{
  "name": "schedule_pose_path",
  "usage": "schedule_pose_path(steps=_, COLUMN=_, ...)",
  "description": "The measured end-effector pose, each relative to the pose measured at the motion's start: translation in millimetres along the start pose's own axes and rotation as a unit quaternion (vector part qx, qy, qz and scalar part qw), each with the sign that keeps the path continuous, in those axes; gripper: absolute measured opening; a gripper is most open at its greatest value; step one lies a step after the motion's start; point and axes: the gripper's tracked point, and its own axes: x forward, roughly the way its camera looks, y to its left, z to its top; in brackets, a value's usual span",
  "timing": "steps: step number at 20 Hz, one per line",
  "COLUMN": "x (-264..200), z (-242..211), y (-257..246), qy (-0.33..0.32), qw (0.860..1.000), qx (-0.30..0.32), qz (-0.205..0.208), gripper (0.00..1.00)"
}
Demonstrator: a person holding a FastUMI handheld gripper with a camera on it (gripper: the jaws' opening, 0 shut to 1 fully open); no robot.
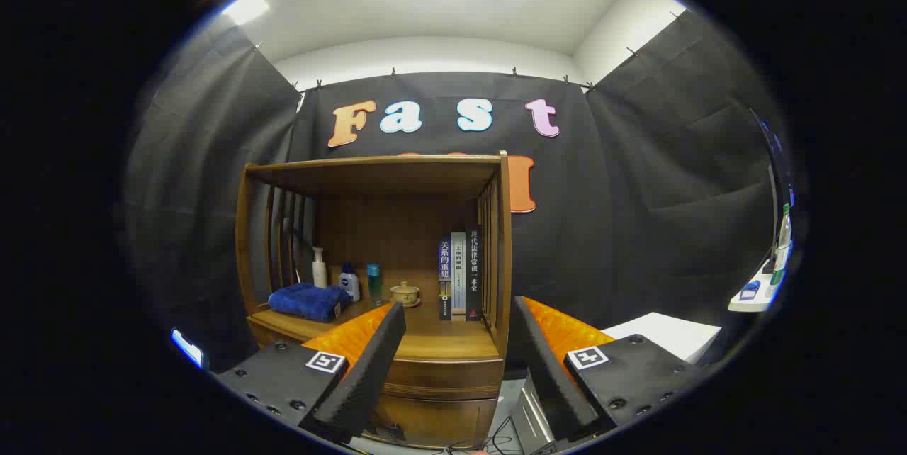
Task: Pull open the drawer, take out the items inside it, and place them on the countertop above the cabinet.
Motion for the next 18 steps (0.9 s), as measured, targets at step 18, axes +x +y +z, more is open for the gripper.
schedule_pose_path(steps=18, x=-1.8, z=1.6, y=-2.4, qy=-0.001, qw=1.000, qx=0.005, qz=-0.009, gripper=0.98)
